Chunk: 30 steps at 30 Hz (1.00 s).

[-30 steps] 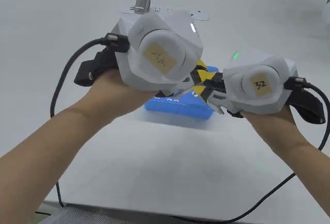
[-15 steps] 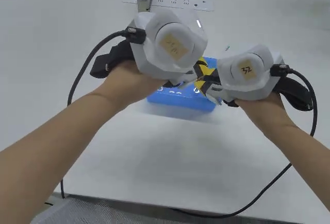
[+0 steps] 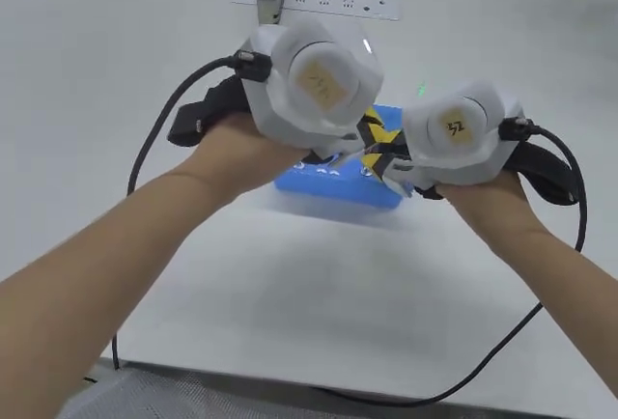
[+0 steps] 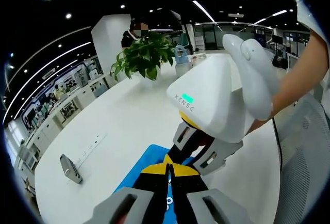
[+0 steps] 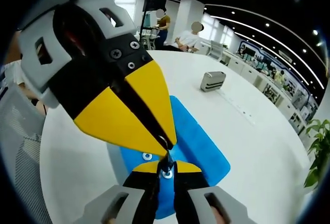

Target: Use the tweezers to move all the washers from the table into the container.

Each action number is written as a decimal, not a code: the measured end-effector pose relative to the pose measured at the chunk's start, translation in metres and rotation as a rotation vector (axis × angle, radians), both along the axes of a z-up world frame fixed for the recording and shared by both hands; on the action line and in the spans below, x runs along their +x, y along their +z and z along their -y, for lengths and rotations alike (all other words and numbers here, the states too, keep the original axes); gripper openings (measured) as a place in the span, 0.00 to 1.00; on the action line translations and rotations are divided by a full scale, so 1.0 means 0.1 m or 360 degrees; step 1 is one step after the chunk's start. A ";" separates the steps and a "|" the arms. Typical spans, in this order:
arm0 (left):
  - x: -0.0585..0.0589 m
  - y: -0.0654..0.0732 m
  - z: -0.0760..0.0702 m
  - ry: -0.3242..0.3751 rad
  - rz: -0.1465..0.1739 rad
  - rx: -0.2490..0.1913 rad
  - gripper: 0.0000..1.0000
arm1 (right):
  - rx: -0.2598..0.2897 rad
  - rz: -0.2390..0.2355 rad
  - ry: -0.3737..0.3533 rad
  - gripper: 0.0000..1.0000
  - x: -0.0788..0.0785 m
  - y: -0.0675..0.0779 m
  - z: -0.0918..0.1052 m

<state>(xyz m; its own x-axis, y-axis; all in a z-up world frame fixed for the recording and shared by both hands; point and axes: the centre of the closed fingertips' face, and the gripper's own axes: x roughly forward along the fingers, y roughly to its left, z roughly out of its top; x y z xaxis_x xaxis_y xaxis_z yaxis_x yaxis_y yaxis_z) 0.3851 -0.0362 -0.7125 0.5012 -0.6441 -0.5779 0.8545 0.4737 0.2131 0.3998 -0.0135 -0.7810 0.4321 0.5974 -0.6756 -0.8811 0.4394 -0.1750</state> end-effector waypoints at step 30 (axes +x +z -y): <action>-1.17 0.50 0.23 -0.0696 0.0107 0.0141 0.00 | -0.0060 0.0187 0.0208 0.09 -0.99 0.56 0.30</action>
